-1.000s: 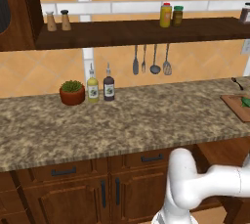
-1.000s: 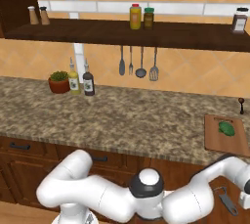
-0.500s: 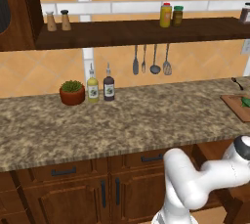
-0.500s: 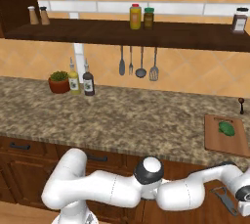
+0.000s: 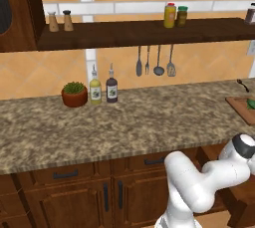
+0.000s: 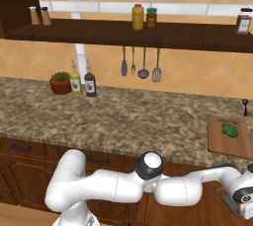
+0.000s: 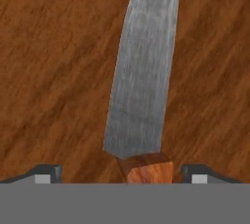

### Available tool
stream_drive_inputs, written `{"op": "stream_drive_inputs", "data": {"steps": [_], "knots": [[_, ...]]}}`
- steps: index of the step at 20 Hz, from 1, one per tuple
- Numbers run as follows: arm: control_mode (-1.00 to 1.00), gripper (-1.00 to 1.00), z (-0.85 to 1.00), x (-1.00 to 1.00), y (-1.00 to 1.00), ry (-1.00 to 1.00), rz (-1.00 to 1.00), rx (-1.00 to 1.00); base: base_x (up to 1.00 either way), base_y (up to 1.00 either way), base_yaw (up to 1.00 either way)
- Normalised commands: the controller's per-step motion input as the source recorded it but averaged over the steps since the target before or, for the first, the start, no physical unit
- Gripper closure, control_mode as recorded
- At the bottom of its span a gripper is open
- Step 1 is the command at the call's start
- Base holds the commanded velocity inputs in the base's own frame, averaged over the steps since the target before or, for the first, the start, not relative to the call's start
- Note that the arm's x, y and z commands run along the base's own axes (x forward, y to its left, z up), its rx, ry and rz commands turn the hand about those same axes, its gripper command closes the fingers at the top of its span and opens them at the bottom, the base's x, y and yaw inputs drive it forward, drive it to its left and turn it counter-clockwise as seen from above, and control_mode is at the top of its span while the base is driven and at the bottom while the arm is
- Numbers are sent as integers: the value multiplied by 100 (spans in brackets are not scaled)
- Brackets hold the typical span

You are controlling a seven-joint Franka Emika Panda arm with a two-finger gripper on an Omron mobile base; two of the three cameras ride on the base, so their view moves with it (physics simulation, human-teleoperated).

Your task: Place the appropriate cutting tool for cutting the broccoli skin on the cutting board.

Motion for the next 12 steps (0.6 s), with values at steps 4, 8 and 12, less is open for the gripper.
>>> {"op": "stream_drive_inputs", "data": {"steps": [4,8,12], "knots": [[-100,100,-73,-17,-11,7,1,15,0,0,0],[-100,100,-20,-37,-57,0,8,46,0,0,0],[-100,100,0,-12,-13,0,1,32,0,0,0]]}}
